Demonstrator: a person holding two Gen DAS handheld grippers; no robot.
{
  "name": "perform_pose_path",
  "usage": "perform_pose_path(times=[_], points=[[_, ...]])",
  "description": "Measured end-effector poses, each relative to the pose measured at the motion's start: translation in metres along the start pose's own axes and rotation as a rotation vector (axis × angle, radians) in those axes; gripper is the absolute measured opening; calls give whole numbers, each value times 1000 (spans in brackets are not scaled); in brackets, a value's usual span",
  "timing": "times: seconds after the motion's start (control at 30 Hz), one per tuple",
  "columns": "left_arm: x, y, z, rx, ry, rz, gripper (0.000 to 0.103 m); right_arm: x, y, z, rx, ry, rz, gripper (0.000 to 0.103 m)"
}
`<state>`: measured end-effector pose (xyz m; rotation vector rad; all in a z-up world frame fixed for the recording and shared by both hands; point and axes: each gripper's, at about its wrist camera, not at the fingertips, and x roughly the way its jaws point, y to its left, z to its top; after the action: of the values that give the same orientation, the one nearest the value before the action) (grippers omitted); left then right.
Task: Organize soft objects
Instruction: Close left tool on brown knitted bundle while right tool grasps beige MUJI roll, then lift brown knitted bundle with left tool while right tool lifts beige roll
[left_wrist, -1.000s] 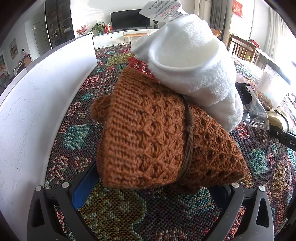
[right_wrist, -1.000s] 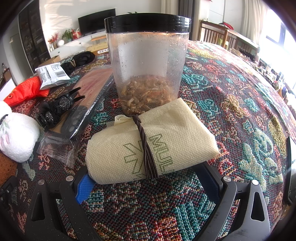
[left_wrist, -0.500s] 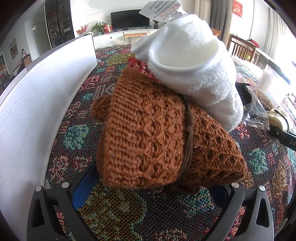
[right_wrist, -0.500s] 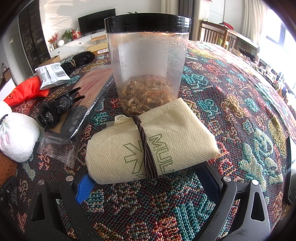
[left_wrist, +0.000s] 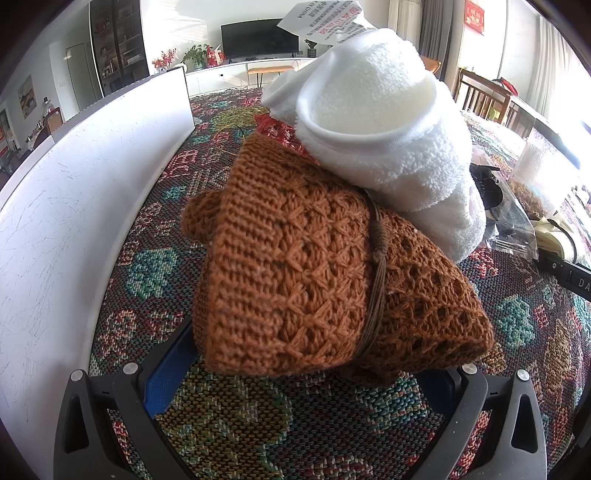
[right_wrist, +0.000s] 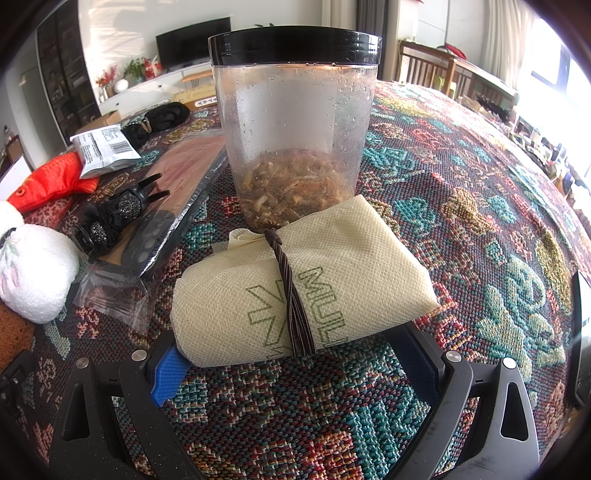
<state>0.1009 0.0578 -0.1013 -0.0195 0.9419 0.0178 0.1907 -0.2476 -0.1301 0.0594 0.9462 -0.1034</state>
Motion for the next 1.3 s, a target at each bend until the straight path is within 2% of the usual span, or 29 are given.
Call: perform_pose_path(times=[0.6,0.7,0.83,0.93,0.97,1.07,1.13,1.17,1.2,1.3], points=[[0,-1,0,15,5,-7,103,0,0,0,0,0,0,98],[-10,4,-11,49,22,-48,103,0,0,0,0,0,0,98],[-31,9,-30,44,37,-91,103,1,1,1,0,0,0,98],[-50,0,-23,66,-2,-156,103,1,1,1,0,0,0,98],[-54,-7,-17,76,-22,-135,103,1,1,0,0,0,0,98],[-47,-24,11,81,-51,-12,103,0,0,0,-1,0,1,98],[-27,-28,24,63,-13,-25,103,1,1,1,-1,0,0,98],[-21,-31,27,57,10,7,103,0,0,0,-1,0,1,98],[-17,-30,28,58,11,28,103,1,1,1,0,0,0,98],[-28,-15,20,46,-36,-10,99,1,1,1,-1,0,0,98]])
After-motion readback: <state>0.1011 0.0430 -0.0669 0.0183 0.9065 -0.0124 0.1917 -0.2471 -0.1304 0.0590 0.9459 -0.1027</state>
